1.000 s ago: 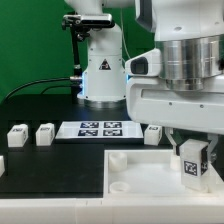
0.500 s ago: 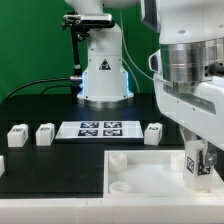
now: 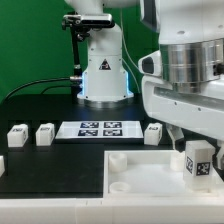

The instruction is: Assemble one leg

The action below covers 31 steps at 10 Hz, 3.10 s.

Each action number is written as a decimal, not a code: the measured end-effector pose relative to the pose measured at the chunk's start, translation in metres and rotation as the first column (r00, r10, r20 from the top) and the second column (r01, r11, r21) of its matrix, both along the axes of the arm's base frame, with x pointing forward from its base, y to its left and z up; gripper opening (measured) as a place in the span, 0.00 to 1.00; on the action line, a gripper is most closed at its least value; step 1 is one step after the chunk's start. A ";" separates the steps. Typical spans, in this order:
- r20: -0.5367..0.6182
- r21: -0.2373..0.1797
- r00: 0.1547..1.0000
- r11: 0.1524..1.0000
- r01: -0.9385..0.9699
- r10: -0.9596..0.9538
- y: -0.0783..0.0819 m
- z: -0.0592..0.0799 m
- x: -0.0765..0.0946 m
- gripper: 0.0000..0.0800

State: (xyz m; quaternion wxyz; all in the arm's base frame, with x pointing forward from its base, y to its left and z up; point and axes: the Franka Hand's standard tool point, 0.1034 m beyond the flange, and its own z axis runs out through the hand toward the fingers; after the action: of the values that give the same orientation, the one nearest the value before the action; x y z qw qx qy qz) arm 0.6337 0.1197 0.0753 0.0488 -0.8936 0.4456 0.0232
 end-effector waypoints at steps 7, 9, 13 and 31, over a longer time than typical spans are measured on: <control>-0.013 -0.069 0.583 0.581 -0.811 0.812 0.001 0.002 0.000 0.81; -0.010 -0.070 0.542 0.540 -0.839 0.840 0.001 0.002 0.000 0.81; -0.010 -0.070 0.544 0.542 -0.838 0.839 0.001 0.002 0.000 0.47; -0.027 -0.013 0.948 0.948 0.318 -0.318 0.000 -0.003 0.002 0.73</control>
Offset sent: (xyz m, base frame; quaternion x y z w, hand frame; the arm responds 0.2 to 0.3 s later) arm 0.0093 0.0003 0.0004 -0.0282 -0.0199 -0.3493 0.9364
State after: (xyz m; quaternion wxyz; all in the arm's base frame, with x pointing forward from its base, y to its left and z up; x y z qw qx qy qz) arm 0.6360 0.1196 0.0725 0.0415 -0.8099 0.5845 0.0257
